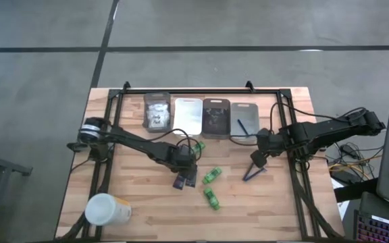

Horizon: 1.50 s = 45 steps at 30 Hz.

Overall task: Pick & Place Travel size toiletries
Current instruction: Put the left shave cream into the white bin

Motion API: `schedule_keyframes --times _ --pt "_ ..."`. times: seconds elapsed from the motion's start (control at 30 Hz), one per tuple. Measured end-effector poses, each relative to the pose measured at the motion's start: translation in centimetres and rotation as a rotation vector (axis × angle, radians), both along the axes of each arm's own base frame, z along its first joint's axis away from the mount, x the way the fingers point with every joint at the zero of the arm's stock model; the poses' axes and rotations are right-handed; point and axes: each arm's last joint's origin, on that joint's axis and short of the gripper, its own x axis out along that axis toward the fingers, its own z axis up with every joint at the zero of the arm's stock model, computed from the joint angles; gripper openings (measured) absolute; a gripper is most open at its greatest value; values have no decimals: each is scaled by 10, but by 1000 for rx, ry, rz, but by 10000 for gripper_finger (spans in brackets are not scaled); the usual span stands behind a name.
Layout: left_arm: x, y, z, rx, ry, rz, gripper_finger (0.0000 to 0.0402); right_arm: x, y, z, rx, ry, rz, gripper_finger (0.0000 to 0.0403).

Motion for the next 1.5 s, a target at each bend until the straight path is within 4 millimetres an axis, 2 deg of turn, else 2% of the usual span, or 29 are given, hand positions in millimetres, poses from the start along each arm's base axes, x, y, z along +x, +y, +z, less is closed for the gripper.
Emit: schedule_keyframes --times 0.17,0.27,0.43,0.6,0.7,0.8,0.97,1.07,1.13,1.23,1.33,1.4,1.5 --pt "0 -1 -6 -2 35 -36 224 0 0 0 -9 2 17 363" --pt "-1 0 -6 -7 40 -69 201 0 0 -1 -14 2 16 363" --pt "-1 4 -3 -12 37 -84 138 0 -1 -1 -36 0 11 363" --pt "-2 8 0 -22 31 -80 131 0 -1 -1 -38 -1 11 363" --pt "-1 13 14 -21 14 -82 132 0 -1 -1 -38 -3 9 363" --pt "1 23 43 17 -76 -77 143 1 -1 0 -39 -7 7 363" --pt "0 61 100 187 -252 1 138 1 -1 0 -39 -12 4 363" --pt "-3 99 125 288 -330 69 134 2 -1 0 -44 -27 0 363" --pt "-6 128 132 330 -341 115 133 3 -1 1 -52 -37 -7 363" --pt "-10 167 134 364 -324 180 133 4 -1 1 -54 -46 -16 363" --pt "-14 194 128 366 -299 230 132 5 -1 1 -57 -60 -33 364" --pt "-12 204 119 345 -293 240 132 5 -2 1 -59 -63 -48 363" --pt "-5 208 107 302 -295 209 136 5 -1 2 -52 -68 -65 363"
